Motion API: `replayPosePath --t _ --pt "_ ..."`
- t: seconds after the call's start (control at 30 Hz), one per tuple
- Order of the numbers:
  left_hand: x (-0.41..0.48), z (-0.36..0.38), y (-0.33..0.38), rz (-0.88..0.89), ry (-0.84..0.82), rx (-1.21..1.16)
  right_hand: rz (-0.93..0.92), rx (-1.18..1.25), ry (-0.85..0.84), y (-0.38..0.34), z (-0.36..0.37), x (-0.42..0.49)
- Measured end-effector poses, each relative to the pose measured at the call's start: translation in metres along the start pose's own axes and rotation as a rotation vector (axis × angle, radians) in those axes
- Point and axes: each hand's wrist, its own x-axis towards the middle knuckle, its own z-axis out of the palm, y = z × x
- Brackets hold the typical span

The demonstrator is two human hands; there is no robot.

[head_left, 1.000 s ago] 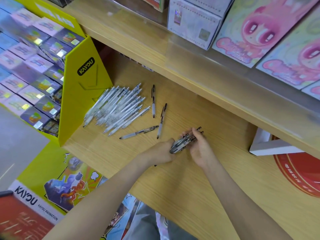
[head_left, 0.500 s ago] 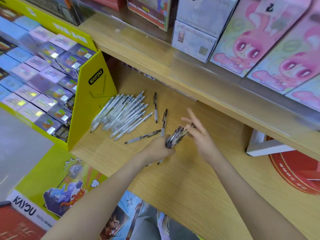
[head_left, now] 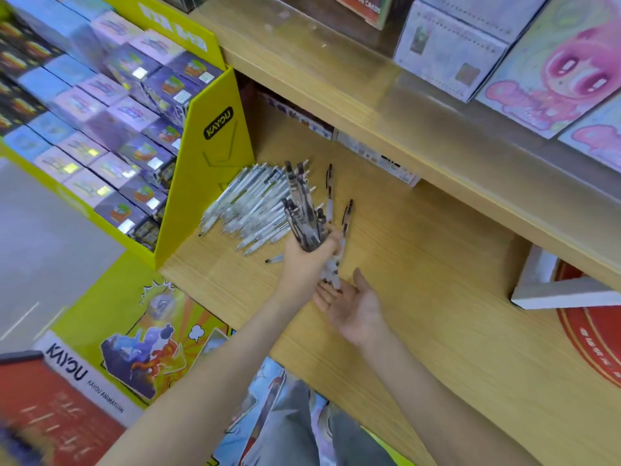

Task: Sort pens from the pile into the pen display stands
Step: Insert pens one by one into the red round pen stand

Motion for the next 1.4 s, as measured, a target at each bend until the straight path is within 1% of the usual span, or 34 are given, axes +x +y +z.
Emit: replayPosePath --t 0.1,0.2,0.27,0.33,0.4,0.47,0.5,0.53,0.57,0.6,0.63,0.67,0.7,0.73,0.77,0.8,0.9,1.0,1.07,1.13,1.17,1.2,1.23,1.3,1.33,1.4 --pt "0.0 -0.001 0.004 0.021 0.013 -0.042 -0.01 0.048 0.015 -0.001 0.008 0.002" --pt "-0.002 0.003 0.009 0.013 0.007 -0.048 -0.036 -0.002 -0.039 0.0 0.013 0.001" --pt "-0.004 0.007 0.008 -0.011 0.018 0.015 -0.06 -0.028 -0.098 0.0 0.019 -0.002" --pt "-0.005 0.007 0.003 -0.057 0.048 0.099 -0.077 -0.102 -0.152 -0.001 0.027 -0.002" --pt "-0.003 0.002 -0.001 -0.118 0.058 0.134 -0.065 -0.192 -0.202 0.001 0.034 -0.002" --pt "0.003 -0.01 -0.006 -0.162 0.041 0.152 -0.052 -0.367 -0.21 0.002 0.038 -0.001" --pt "0.006 -0.018 -0.008 -0.18 0.043 0.162 -0.079 -0.54 -0.168 0.002 0.039 0.001" --pt "0.009 -0.027 -0.01 -0.194 0.064 0.186 -0.154 -0.788 -0.103 0.0 0.038 0.005" --pt "0.013 -0.036 -0.013 -0.206 0.098 0.234 -0.297 -1.069 -0.011 -0.005 0.035 0.012" --pt "0.016 -0.045 -0.016 -0.213 0.129 0.307 -0.497 -1.323 0.091 -0.011 0.031 0.02" --pt "0.021 -0.054 -0.019 -0.216 0.139 0.42 -0.698 -1.485 0.181 -0.019 0.03 0.026" --pt "0.025 -0.063 -0.022 -0.212 0.119 0.591 -0.837 -1.55 0.25 -0.027 0.029 0.032" --pt "0.029 -0.07 -0.024 -0.192 0.077 0.812 -0.897 -1.559 0.29 -0.035 0.029 0.039" --pt "0.033 -0.075 -0.028 -0.148 0.026 1.024 -0.893 -1.555 0.307 -0.042 0.03 0.047" --pt "0.036 -0.077 -0.03 -0.09 -0.019 1.175 -0.856 -1.567 0.319 -0.047 0.033 0.053" --pt "0.039 -0.077 -0.034 -0.049 -0.066 1.258 -0.815 -1.597 0.337 -0.051 0.036 0.06" --pt "0.043 -0.07 -0.049 0.023 -0.146 1.393 -0.78 -1.735 0.363 -0.058 0.039 0.075" --pt "0.049 -0.067 -0.06 0.121 -0.226 1.603 -0.675 -1.702 0.373 -0.06 0.033 0.076" --pt "0.052 -0.064 -0.062 0.13 -0.296 1.673 -0.648 -1.697 0.384 -0.06 0.026 0.065" --pt "0.052 -0.062 -0.059 0.094 -0.334 1.649 -0.662 -1.662 0.41 -0.062 0.017 0.052" --pt "0.051 -0.062 -0.056 0.039 -0.335 1.579 -0.672 -1.625 0.423 -0.062 0.013 0.046" --pt "0.049 -0.06 -0.053 -0.039 -0.315 1.448 -0.67 -1.574 0.426 -0.062 0.008 0.042" --pt "0.048 -0.058 -0.053 -0.146 -0.285 1.27 -0.65 -1.51 0.401 -0.059 0.006 0.038" --pt "0.044 -0.05 -0.056 -0.369 -0.203 0.784 -0.581 -1.393 0.287 -0.044 0.007 0.035" --pt "0.042 -0.045 -0.058 -0.435 -0.16 0.574 -0.573 -1.348 0.231 -0.034 0.007 0.035" --pt "0.038 -0.037 -0.061 -0.506 -0.097 0.318 -0.598 -1.251 0.17 -0.015 0.01 0.031"
